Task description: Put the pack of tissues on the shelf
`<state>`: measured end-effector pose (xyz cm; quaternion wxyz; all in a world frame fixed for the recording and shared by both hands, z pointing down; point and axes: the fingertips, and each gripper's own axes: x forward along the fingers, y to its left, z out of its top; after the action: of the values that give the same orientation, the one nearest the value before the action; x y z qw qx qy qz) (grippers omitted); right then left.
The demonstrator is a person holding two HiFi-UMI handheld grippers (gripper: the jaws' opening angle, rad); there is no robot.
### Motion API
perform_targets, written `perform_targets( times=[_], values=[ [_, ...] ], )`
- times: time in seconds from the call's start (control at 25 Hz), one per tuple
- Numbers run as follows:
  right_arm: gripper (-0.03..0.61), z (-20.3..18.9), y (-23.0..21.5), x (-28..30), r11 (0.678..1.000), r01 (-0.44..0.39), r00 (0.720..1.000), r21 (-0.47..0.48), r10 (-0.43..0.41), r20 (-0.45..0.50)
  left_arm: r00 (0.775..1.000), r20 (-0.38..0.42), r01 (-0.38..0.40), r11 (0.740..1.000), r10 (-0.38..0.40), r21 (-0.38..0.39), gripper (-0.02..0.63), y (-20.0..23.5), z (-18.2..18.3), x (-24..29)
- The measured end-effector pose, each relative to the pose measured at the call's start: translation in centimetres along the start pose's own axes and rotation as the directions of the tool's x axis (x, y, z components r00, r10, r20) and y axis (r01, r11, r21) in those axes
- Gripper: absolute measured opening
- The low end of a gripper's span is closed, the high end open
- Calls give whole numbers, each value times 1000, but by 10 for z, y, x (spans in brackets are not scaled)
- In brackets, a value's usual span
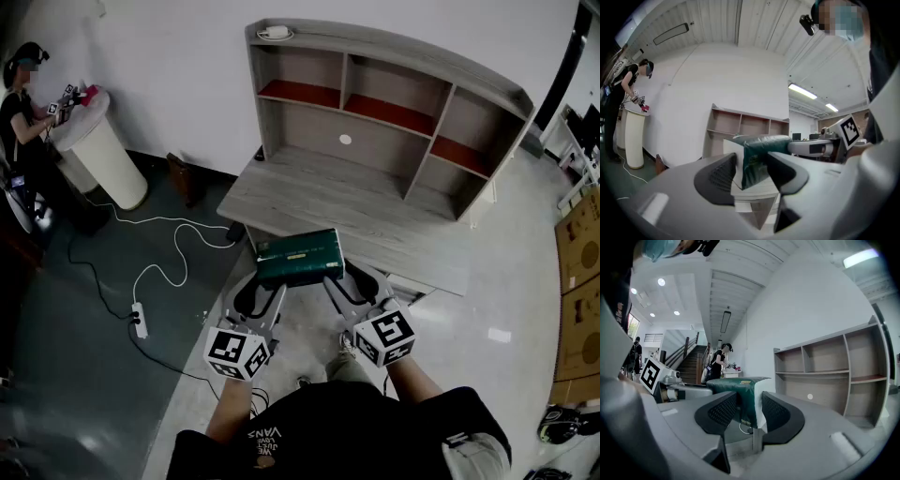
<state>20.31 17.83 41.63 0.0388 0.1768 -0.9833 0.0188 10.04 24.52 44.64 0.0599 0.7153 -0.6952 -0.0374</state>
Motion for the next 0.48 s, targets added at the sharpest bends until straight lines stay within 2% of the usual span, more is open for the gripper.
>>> perform_targets(
  times=[0.24, 0.48],
  values=[
    [169, 1, 0, 11, 1000, 11, 1000, 15, -11, 6, 1000, 6, 16, 1000, -16, 8, 235, 11, 2, 5],
    [169, -4, -18, 31, 1000, 15, 1000, 27, -15, 1, 1000, 7, 20, 1000, -20, 5, 235, 25, -1, 28]
  ],
)
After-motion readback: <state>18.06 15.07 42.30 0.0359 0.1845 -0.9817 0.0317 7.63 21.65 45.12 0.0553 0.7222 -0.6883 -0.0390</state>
